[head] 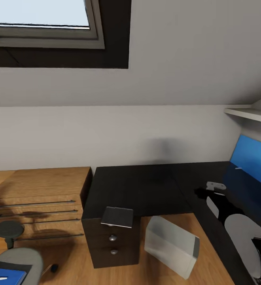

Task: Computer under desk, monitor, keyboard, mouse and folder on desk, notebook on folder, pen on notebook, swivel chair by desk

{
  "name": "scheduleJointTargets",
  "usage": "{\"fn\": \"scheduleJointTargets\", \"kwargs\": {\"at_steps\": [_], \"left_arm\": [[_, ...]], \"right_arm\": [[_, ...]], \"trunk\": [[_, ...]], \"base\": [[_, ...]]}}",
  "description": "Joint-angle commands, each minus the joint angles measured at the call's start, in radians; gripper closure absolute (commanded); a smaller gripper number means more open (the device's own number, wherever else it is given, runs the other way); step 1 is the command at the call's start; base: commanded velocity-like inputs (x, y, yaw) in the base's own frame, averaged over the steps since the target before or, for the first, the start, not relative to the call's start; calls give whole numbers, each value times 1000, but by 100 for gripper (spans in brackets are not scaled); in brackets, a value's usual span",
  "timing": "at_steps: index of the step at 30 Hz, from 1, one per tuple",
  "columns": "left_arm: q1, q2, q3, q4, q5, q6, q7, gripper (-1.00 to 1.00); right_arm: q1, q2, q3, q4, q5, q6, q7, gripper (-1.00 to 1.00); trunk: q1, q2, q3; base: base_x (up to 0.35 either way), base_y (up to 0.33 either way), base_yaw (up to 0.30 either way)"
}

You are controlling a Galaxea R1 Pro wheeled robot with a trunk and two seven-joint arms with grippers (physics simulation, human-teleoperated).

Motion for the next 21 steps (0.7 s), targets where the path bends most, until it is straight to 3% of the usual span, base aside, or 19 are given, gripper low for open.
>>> {"fn": "scheduleJointTargets", "kwargs": {"at_steps": [1, 21], "left_arm": [[0, 1, -4, -1, 4, -3, 6, -100], [0, 1, 1, 20, 6, 0, 6, -100]], "right_arm": [[0, 0, 0, -2, -4, 5, -3, -100], [1, -1, 1, 4, -1, 4, -4, -100]], "trunk": [[1, -1, -1], [1, -1, -1]], "base": [[274, -70, 0], [261, -140, 0]]}}
